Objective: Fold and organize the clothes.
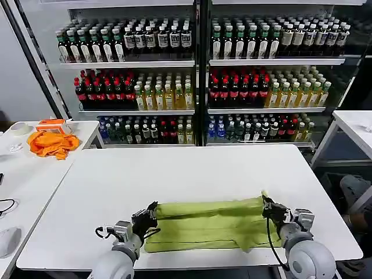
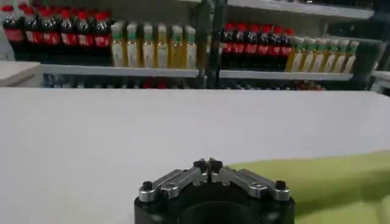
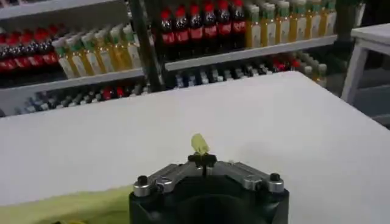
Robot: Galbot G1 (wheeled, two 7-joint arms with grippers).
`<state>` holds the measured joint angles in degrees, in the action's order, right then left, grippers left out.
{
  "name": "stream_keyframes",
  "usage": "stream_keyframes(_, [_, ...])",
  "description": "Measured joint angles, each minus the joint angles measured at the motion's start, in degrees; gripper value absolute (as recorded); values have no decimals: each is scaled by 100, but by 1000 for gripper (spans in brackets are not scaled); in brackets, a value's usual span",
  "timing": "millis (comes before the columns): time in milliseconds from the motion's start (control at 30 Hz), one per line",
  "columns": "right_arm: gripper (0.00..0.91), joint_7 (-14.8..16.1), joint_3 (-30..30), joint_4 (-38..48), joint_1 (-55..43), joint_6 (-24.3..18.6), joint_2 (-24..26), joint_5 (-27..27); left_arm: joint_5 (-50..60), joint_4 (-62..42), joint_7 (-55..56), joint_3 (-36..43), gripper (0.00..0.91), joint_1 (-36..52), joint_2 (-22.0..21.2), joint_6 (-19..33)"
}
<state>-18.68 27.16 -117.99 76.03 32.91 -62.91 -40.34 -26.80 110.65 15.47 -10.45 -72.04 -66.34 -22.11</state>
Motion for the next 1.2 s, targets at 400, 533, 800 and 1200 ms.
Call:
stream_keyframes(400, [907, 119, 107, -221, 322, -5, -34, 307, 563, 6, 57, -43, 907, -166, -152, 94])
stream_keyframes(533, [907, 152, 169, -350, 527, -34, -64, 404, 682, 112, 127, -73, 907, -289, -252, 179])
stream_keyframes(800, [907, 185, 293, -547, 842, -43, -88, 490, 1034, 106, 260, -19, 907, -633, -643, 471])
stream_keyframes(1200, [907, 239, 339, -691, 1021, -15, -125, 529, 1391, 19, 398, -72, 685, -1037, -1186, 811])
